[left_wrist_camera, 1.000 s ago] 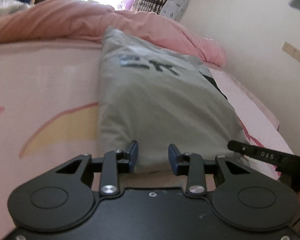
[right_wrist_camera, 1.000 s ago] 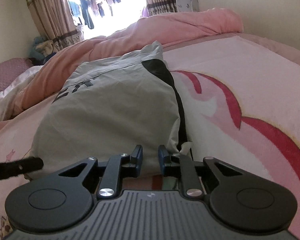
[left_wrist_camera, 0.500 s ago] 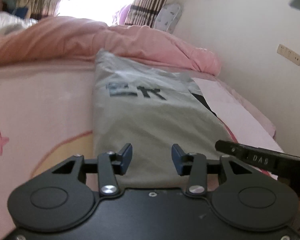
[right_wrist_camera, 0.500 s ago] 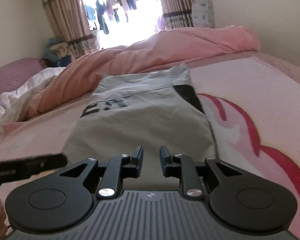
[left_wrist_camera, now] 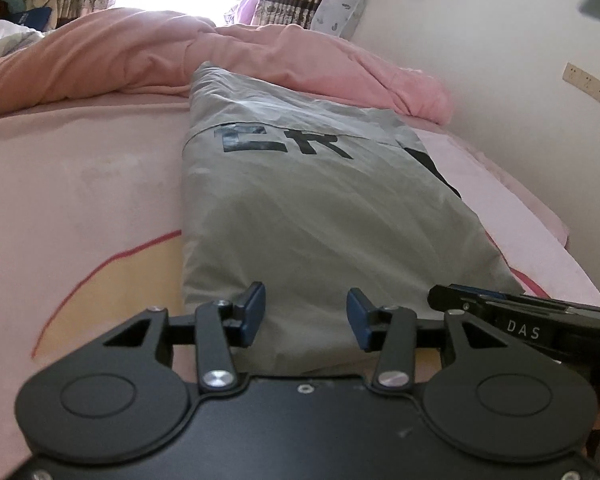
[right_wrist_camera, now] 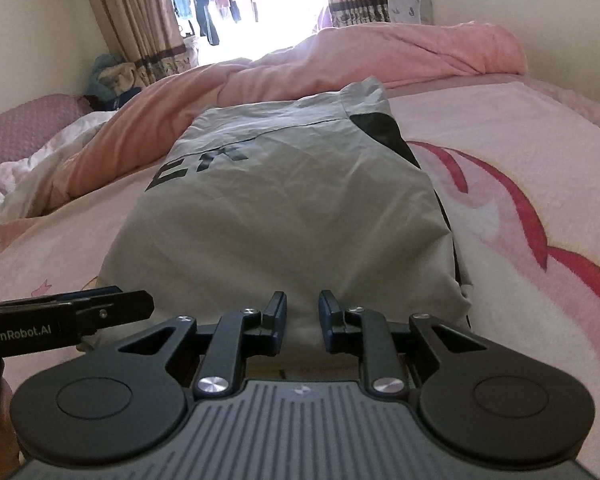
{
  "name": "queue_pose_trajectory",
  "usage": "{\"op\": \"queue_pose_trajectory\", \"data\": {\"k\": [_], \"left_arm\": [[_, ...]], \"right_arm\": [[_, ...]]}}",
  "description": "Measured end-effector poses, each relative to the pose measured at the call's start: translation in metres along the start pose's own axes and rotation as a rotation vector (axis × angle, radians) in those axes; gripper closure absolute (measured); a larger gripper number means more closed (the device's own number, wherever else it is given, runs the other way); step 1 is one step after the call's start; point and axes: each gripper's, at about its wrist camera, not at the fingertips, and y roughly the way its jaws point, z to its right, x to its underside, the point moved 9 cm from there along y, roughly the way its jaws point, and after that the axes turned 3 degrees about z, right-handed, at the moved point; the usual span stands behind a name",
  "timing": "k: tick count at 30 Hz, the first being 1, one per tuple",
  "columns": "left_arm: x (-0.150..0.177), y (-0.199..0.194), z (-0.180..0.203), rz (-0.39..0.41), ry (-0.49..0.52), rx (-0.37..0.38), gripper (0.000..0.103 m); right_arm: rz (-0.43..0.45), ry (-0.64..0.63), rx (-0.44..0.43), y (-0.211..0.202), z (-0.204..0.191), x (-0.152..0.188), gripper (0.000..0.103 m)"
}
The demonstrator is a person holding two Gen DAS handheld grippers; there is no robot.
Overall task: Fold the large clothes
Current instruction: 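Move both grippers to the end of the folded grey jacket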
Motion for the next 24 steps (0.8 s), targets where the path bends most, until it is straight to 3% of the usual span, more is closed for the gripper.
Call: {"op": "queue_pose_trajectory", "data": {"k": [3, 5, 8, 12, 16, 20, 21, 23, 24], "left_arm": [[-0.019, -0.006, 0.003, 0.012, -0.014, 0.043, 0.055], [-0.037, -0.009, 0.0, 0.051, -0.01, 0.023, 0.053], [-0.053, -0.001, -0.009, 0.057, -0.015, 0.0, 0.053], [-0.047, 0.016, -0.014, 0.019, 0.002, -0.011, 0.053], [-0.04, 0.016, -0.01, 0.037, 0.069, -0.018, 0.05], [-0.043, 0.014, -0.014, 0.022, 0.061, 0.01, 0.049], [-0.047, 0.01, -0.018, 0.018, 0.05, 0.027, 0.044], [-0.058, 0.002, -0.027, 0.049, 0.028, 0.038, 0.025], [-0.066, -0.002, -0.037, 0.073, 0.013, 0.04, 0.015]], "right_arm": [[0.035, 0.019, -0.017, -0.006, 0.002, -0.022, 0.077], [0.1, 0.021, 0.007, -0.01, 0.011, -0.044, 0.073], [0.116, 0.035, 0.036, -0.005, 0.025, -0.064, 0.073], [0.052, 0.048, 0.06, 0.015, 0.04, -0.054, 0.075], [0.039, 0.079, 0.045, 0.026, 0.049, -0.041, 0.075], [0.032, 0.074, 0.031, 0.024, 0.049, -0.041, 0.074], [0.027, 0.08, 0.014, 0.023, 0.05, -0.045, 0.071], [0.052, 0.131, -0.067, 0.016, 0.057, -0.059, 0.055], [0.075, 0.17, -0.119, 0.013, 0.064, -0.068, 0.036]]}}
